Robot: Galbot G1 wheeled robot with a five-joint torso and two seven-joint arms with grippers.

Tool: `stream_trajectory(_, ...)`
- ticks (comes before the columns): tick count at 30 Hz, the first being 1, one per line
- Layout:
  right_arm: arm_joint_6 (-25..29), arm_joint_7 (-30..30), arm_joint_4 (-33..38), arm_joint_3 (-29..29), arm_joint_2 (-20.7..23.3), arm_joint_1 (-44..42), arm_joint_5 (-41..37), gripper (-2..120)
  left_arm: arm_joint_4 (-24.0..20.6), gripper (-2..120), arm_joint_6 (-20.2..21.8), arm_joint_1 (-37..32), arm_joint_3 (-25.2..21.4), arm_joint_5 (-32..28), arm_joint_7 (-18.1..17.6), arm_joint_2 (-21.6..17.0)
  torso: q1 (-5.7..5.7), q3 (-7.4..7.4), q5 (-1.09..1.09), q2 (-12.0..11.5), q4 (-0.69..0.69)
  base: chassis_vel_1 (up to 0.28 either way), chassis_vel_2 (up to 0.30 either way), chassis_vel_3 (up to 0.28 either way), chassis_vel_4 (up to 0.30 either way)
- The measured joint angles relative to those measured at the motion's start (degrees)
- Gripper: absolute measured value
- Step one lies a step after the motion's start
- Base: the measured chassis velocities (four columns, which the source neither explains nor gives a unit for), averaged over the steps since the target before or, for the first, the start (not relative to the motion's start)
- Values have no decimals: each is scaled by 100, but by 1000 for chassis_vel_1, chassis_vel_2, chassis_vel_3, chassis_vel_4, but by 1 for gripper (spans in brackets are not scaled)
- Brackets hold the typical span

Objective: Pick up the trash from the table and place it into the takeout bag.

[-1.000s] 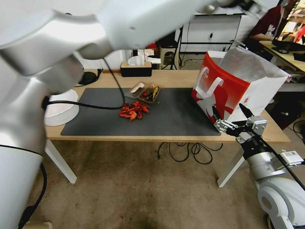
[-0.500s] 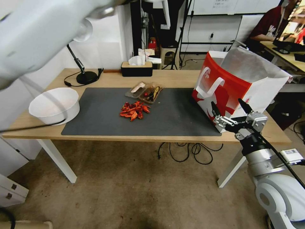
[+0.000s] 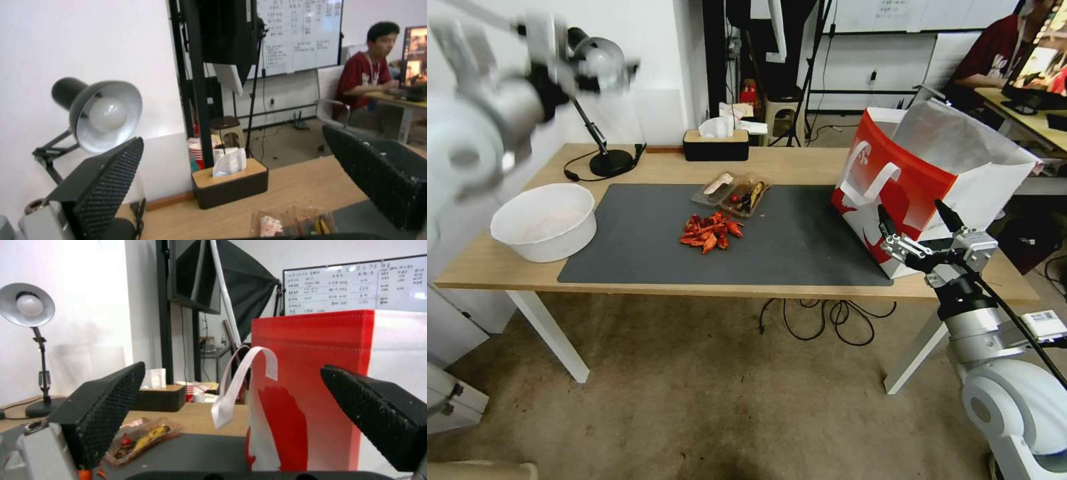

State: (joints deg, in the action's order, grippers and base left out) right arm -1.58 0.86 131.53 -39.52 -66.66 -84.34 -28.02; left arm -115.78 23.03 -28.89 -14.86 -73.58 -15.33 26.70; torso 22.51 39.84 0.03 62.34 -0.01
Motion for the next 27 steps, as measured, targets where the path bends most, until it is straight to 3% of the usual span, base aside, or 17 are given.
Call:
stream_trajectory(2, -4, -5, 0, 12, -14, -1, 3, 100, -91, 100, -82, -330, -245, 59, -9, 44, 0, 0, -1, 0, -1, 0, 0, 0, 0)
stream_trajectory(5, -57, -51, 48, 69, -138, -107, 10, 100, -481, 100, -458, -1722, -1087, 469, 4, 429, 0, 0, -3, 0, 1, 0, 0, 0, 0)
stream_trajectory(7, -62, -65, 60, 76, -160, -137, 10, 100, -539, 100, -511, -1945, -1195, 567, 17, 524, 0, 0, -2, 0, 1, 0, 0, 0, 0)
stream_trajectory(9, -70, -119, 92, 100, -273, -265, 11, 100, -816, 100, -810, -3048, -1684, 1166, 181, 1057, 0, 0, 0, 0, -2, 0, 0, 0, 0)
stream_trajectory(11, -71, -127, 93, 101, -294, -284, 11, 100, -858, 100, -894, -3295, -1761, 1325, 239, 1172, 1, 0, -3, 0, -1, 0, 0, 0, 0)
stream_trajectory(13, -67, -152, 105, 108, -388, -348, 10, 100, -986, 100, -1230, -4190, -2012, 1967, 494, 1605, 0, 0, -6, -1, 3, 0, 0, 0, 0)
stream_trajectory(14, -67, -152, 105, 108, -388, -348, 10, 100, -986, 100, -1230, -4190, -2012, 1967, 494, 1605, 0, 0, -6, -1, 3, 0, 0, 0, 0)
stream_trajectory(17, -50, -161, 106, 171, -526, -407, 78, 100, -1114, 100, -1488, -4948, -2264, 2649, 728, 2072, 0, 0, -3, -1, 2, 0, 0, 0, 0)
stream_trajectory(27, 52, -159, 64, 273, -689, -526, 348, 100, -1294, 100, -1789, -5472, -2430, 3554, 892, 2592, 0, 0, -2, -1, 0, 0, 0, 0, 0)
